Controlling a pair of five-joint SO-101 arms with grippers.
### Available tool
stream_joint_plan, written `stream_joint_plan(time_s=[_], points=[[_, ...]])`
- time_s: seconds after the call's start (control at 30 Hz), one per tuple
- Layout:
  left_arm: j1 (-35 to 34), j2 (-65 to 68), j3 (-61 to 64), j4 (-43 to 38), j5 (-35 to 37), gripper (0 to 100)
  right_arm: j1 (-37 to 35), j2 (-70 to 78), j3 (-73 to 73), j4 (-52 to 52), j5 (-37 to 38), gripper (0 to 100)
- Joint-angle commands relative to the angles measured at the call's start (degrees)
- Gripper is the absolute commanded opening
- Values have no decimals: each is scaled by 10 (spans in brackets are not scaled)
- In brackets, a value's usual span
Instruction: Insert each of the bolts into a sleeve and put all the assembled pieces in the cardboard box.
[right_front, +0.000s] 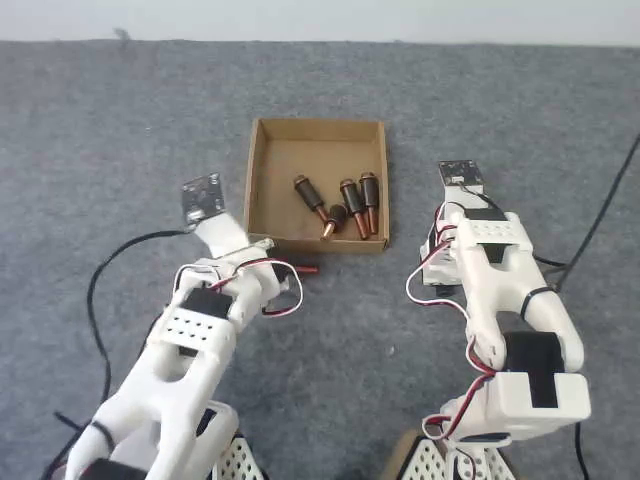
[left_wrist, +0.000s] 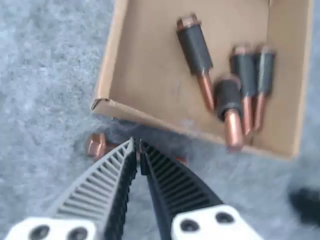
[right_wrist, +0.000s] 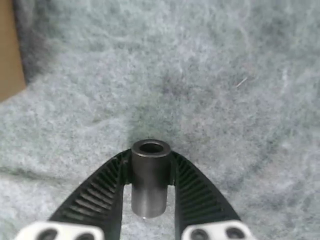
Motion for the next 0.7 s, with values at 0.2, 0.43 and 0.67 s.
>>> stream_joint_plan(time_s=[0.2, 0.43, 0.67], points=[[1, 107, -123, 121, 73, 13, 5, -7, -31, -11, 11, 7], [1, 148, -163, 135, 103, 13, 4, -7, -31, -11, 11, 7], [1, 153, -187, 156, 150, 106, 4, -7, -31, -12, 11, 7]])
